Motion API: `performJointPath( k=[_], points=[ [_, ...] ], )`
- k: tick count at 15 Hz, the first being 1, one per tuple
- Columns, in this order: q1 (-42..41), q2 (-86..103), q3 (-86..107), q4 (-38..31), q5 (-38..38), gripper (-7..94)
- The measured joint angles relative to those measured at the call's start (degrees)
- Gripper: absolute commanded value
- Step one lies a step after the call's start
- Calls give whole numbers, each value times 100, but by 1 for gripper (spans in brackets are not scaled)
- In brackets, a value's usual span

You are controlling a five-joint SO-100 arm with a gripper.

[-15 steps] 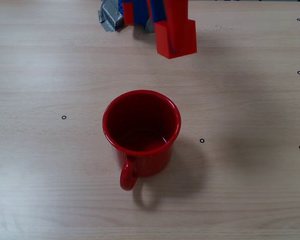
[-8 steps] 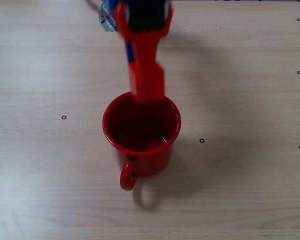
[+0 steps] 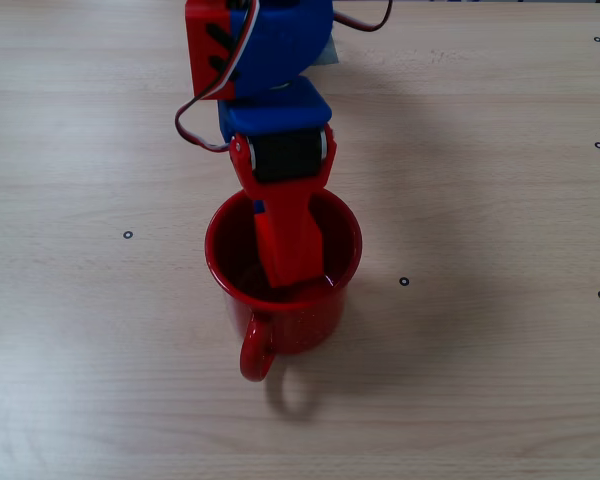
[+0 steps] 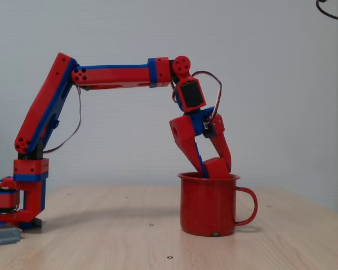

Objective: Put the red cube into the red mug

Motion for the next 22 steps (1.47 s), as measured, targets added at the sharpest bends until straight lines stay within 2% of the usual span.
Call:
performJointPath(
  k=[4, 5, 12, 13, 14, 15, 16, 17, 22],
  points=[
    [0, 0, 0, 299, -79, 46],
    [0, 0, 0, 325, -79, 50],
    [0, 0, 0, 527, -88, 49],
    [0, 9, 0, 527, -88, 44],
    [0, 26, 0, 527, -88, 32],
    [0, 79, 0, 527, -88, 11],
    [0, 193, 0, 527, -18, 3],
    [0, 360, 0, 527, 79, 0],
    [26, 1573, 132, 527, 686, 0]
  ],
)
